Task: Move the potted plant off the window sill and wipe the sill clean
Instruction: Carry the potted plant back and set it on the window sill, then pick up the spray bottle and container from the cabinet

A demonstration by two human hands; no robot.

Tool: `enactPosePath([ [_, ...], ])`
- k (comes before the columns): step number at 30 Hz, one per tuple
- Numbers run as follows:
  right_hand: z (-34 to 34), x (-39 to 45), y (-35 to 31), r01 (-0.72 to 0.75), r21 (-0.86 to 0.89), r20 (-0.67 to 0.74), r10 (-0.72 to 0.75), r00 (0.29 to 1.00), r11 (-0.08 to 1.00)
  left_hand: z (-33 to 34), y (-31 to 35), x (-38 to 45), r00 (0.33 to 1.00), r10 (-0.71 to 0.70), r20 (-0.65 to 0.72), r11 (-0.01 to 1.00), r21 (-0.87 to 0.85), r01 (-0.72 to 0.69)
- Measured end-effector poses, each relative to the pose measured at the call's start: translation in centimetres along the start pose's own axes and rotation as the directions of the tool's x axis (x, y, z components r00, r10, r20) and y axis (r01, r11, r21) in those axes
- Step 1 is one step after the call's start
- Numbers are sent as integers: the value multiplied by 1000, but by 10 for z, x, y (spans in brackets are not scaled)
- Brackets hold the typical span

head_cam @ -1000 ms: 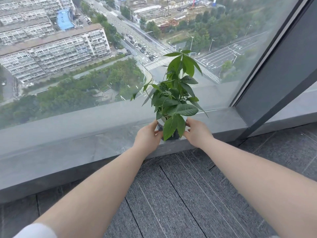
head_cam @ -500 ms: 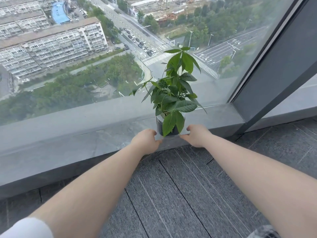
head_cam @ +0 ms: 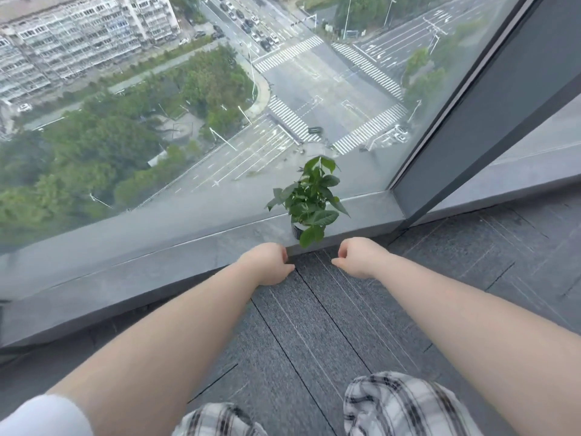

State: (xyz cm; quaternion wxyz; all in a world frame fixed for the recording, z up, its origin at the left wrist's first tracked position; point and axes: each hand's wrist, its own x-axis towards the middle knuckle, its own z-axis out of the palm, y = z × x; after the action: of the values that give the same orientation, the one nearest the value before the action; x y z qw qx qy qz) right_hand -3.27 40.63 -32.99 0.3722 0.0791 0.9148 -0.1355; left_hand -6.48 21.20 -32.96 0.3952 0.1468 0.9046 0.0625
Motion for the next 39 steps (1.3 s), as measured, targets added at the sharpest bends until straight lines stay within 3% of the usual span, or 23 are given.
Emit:
enactPosePath([
  [15,-170,-274,-111,40,-211,14,-38,999,977,-173,9,-278,995,17,-96,1000,3,-17],
  [24,-215,-383,-198,282,-406,-12,-314,949,869,-202,-4,-440,958,-123,-258,990,-99,100],
  [34,-164,-498,-279,580,-612,161,-634,756,537,-127,-11,-630,803,-464,-374,885,-231,404],
  [39,-99,-572,-327,684,-671,326,-716,618,285,-44,-20,-733,667,-674,-319,729,-437,527],
])
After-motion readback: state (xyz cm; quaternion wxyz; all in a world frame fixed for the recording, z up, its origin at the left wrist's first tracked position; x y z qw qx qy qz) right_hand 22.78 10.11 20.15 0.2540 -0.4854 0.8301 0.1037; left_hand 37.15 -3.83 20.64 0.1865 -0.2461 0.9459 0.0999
